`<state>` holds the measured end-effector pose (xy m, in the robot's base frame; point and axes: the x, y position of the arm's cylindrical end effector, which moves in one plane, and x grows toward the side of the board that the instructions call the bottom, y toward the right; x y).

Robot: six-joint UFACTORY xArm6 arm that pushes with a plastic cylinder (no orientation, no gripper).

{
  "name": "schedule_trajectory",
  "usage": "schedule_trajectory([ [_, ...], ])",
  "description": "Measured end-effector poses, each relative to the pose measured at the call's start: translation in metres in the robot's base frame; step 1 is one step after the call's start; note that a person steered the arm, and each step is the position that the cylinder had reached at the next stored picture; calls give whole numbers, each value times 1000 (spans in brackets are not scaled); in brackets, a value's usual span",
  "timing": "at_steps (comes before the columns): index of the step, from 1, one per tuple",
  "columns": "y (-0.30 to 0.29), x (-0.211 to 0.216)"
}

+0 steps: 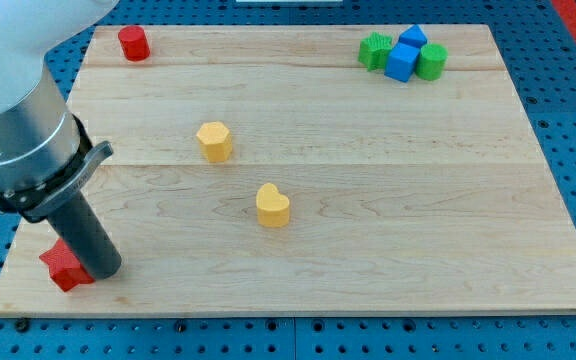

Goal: Place the yellow blocks and red star diagonal to the red circle

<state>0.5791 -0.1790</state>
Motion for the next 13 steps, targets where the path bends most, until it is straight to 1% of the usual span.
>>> schedule_trajectory([
  [1, 43, -14],
  [2, 17, 37],
  [3, -39, 39],
  [4, -90, 7],
  [5, -24, -30],
  [6, 13, -21],
  [7, -51, -2],
  [8, -53, 36],
  [9, 4, 38],
  [10, 26, -6],
  [11, 28, -66],
  [12, 49, -76],
  [13, -13, -43],
])
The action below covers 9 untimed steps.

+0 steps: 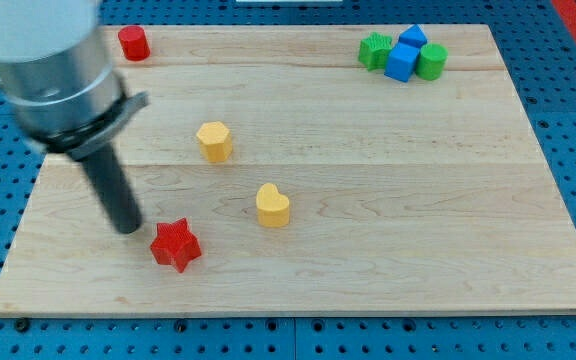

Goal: Place the yellow blocks and red star diagonal to the red circle

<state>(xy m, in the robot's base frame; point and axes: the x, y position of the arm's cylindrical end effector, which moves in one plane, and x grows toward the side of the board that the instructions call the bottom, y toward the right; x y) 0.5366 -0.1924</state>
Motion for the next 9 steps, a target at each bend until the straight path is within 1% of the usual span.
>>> schedule_trajectory([
  [1, 9, 32],
  [2, 84, 36],
  [3, 109, 21],
  [4, 129, 16],
  [5, 168, 16],
  [6, 184, 3],
  [7, 186, -19],
  [8, 186, -43],
  [9, 170, -55],
])
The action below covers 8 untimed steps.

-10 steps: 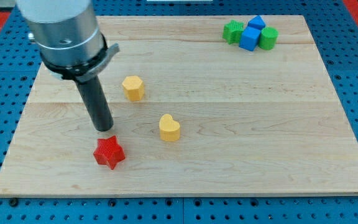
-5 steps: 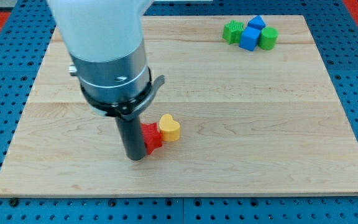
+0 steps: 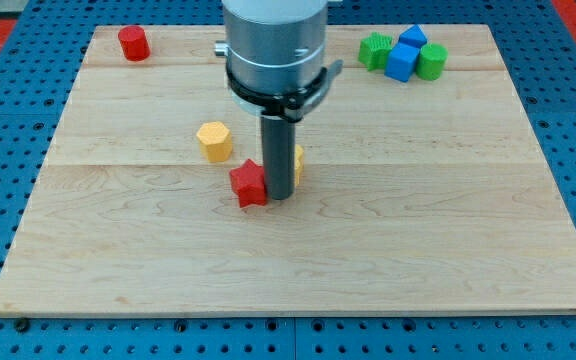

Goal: Place the yellow blocks and red star diagonal to the red circle

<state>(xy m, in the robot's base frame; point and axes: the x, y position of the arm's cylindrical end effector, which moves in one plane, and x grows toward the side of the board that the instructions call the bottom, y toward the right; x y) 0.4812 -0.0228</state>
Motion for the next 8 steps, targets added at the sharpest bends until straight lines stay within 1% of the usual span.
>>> schedule_trajectory([
  [1, 3, -1],
  [2, 18, 4],
  [4, -75, 18],
  [5, -72, -4],
  [6, -64, -5],
  [7, -3, 5],
  [8, 54, 34],
])
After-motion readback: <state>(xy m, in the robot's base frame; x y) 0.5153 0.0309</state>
